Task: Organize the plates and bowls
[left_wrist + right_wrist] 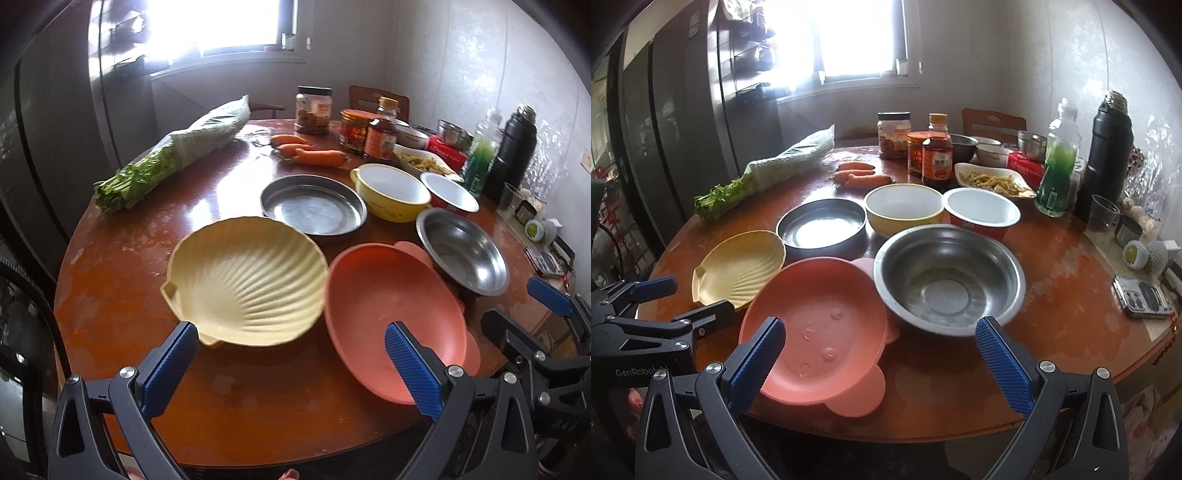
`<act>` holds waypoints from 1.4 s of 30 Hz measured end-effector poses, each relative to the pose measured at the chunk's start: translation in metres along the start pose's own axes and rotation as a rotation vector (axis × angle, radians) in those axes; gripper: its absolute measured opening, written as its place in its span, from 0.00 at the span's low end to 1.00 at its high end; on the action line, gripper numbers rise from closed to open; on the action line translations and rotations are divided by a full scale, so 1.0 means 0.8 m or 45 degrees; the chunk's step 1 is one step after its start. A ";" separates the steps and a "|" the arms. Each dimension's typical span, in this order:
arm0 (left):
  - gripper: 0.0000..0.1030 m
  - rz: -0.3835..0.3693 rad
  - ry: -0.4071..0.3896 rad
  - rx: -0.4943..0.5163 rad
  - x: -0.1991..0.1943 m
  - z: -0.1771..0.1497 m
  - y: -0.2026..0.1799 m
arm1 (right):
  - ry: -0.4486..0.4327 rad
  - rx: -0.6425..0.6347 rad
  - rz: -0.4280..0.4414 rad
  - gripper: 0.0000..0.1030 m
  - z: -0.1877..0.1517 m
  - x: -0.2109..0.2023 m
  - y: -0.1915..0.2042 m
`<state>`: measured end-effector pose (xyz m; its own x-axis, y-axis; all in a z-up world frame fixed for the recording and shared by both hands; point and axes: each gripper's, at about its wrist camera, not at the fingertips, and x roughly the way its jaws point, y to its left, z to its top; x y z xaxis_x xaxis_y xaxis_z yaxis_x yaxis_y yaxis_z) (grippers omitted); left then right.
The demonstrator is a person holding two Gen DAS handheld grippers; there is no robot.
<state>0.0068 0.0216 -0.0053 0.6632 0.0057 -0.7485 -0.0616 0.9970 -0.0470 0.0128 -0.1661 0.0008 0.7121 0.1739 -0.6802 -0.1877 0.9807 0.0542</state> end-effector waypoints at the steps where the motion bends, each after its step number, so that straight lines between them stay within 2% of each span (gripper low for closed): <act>1: 0.99 0.004 -0.002 -0.015 0.000 0.001 0.006 | 0.000 -0.006 0.002 1.00 0.003 0.002 0.002; 11: 0.99 0.069 0.013 -0.148 0.010 0.016 0.073 | 0.007 -0.100 0.064 1.00 0.040 0.026 0.040; 17: 0.99 0.081 0.058 -0.200 0.025 0.022 0.110 | 0.056 -0.166 0.158 1.00 0.066 0.056 0.077; 23: 0.99 0.092 0.112 -0.238 0.043 0.027 0.141 | 0.158 -0.188 0.267 1.00 0.085 0.096 0.108; 26: 0.99 0.075 0.140 -0.242 0.054 0.030 0.151 | 0.177 -0.218 0.251 0.99 0.089 0.112 0.119; 29: 0.99 0.055 0.173 -0.230 0.065 0.033 0.152 | 0.219 -0.212 0.288 0.95 0.092 0.130 0.124; 34: 0.95 0.047 0.193 -0.187 0.078 0.038 0.143 | 0.253 -0.255 0.258 0.94 0.091 0.152 0.132; 35: 0.94 0.051 0.194 -0.176 0.079 0.039 0.141 | 0.255 -0.260 0.256 0.92 0.091 0.154 0.133; 37: 0.93 0.046 0.202 -0.164 0.084 0.040 0.138 | 0.265 -0.267 0.269 0.81 0.091 0.162 0.133; 38: 0.91 0.042 0.206 -0.161 0.086 0.040 0.138 | 0.272 -0.272 0.274 0.72 0.091 0.165 0.134; 42: 0.81 0.033 0.217 -0.148 0.091 0.041 0.134 | 0.323 -0.301 0.278 0.58 0.086 0.179 0.135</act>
<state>0.0733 0.1315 -0.0430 0.5250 0.0085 -0.8511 -0.1691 0.9810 -0.0945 0.1411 -0.0289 -0.0407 0.4542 0.3188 -0.8319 -0.4874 0.8706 0.0676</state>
